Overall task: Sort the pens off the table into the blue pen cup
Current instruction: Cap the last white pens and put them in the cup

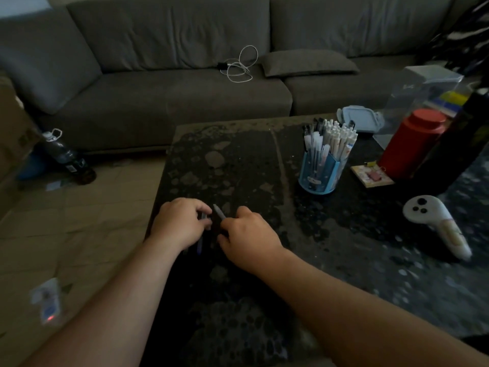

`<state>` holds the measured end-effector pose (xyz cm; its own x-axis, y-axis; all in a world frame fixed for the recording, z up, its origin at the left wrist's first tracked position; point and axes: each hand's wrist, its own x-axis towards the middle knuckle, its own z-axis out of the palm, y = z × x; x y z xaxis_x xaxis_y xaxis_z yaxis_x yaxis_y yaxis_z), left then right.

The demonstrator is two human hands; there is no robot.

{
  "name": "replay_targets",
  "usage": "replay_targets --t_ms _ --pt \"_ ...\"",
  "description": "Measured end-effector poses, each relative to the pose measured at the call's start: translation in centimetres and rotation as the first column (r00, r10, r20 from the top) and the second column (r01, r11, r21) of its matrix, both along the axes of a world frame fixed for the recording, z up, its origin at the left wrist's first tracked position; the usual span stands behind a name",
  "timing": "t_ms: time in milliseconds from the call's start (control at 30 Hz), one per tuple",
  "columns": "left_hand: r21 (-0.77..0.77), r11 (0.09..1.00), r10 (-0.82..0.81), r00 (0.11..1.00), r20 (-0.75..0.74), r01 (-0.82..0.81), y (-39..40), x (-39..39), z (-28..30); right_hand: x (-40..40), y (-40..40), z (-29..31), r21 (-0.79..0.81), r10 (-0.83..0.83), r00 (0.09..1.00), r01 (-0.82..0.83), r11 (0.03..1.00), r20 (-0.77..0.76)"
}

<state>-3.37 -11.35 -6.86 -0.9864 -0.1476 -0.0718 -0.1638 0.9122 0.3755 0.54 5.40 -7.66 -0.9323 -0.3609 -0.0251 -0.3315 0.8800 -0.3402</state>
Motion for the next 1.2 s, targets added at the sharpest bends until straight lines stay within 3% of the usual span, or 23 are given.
replay_targets --t_ms 400,567,667,733,900,1200 --pt "-0.126 0.990 -0.053 0.998 0.039 0.057 1.3 0.6 0.9 -1.2 3.3 2.1 0.043 -0.220 0.965 0.216 0.975 0.145" --pt "-0.177 0.980 -0.072 0.991 0.115 0.092 3.0 1.4 1.5 -1.3 4.5 2.4 -0.025 -0.211 0.954 0.221 0.975 0.214" --pt "-0.183 0.979 -0.082 0.995 0.051 0.090 3.5 1.6 1.5 -1.3 5.6 3.3 -0.108 -0.205 0.951 0.234 0.966 0.229" --pt "-0.109 0.990 -0.095 0.994 -0.056 0.088 3.7 1.4 1.1 -1.5 6.2 3.8 -0.170 -0.216 0.959 0.247 0.954 0.184" --pt "0.277 0.957 -0.012 0.969 -0.245 0.082 4.2 1.7 1.6 -2.3 7.6 4.4 -0.291 -0.278 0.960 0.277 0.916 0.037" --pt "0.305 0.946 -0.009 0.952 -0.306 0.107 4.5 2.1 1.6 -2.4 9.5 4.2 -0.213 -0.228 0.961 0.193 0.958 -0.154"
